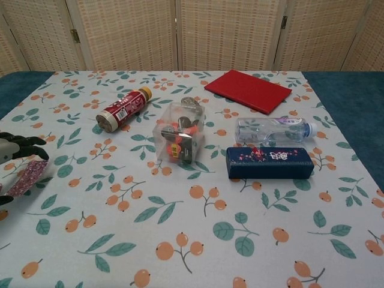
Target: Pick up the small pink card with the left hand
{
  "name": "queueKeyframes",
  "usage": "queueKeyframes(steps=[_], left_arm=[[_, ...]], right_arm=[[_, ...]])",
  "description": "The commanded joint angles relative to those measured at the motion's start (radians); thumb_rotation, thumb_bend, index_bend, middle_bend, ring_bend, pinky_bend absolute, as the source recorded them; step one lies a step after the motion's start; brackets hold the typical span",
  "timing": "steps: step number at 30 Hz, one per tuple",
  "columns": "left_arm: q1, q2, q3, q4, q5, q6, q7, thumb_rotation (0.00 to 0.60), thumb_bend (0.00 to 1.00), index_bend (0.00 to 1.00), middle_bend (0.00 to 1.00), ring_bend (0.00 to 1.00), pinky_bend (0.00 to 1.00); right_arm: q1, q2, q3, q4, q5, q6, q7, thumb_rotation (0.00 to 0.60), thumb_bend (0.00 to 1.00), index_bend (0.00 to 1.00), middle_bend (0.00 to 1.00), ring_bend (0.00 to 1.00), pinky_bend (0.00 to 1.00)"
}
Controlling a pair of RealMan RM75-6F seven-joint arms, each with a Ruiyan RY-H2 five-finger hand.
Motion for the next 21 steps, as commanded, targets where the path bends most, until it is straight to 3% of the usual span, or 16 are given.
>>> queueKeyframes(steps=[1,8,21], left_arm=[[-0.011,0.000,-0.010,-0.023,-0.001,0.012,0.022,0.600,0.35,0.18,0.00,0.00,0.00],[0.003,0.037,-0.004,-0.073,-0.018,0.056,0.043,0.600,0.35,0.18,0.00,0.00,0.00],[0.065,0.052,0.043,-0.063,-0.107,0.079,0.036,0.600,0.35,0.18,0.00,0.00,0.00]], right_arm=[[0.000,0.000,0.001,0.001,-0.001,0.002,0.001,0.600,0.27,0.15,0.05,0.02,0.00],[0.001,0.003,0.001,0.002,-0.001,0.001,0.003,0.600,0.27,0.15,0.05,0.02,0.00],[0.011,-0.002,0.001,0.005,-0.005,-0.011,0.003,0.600,0.27,0.15,0.05,0.02,0.00]])
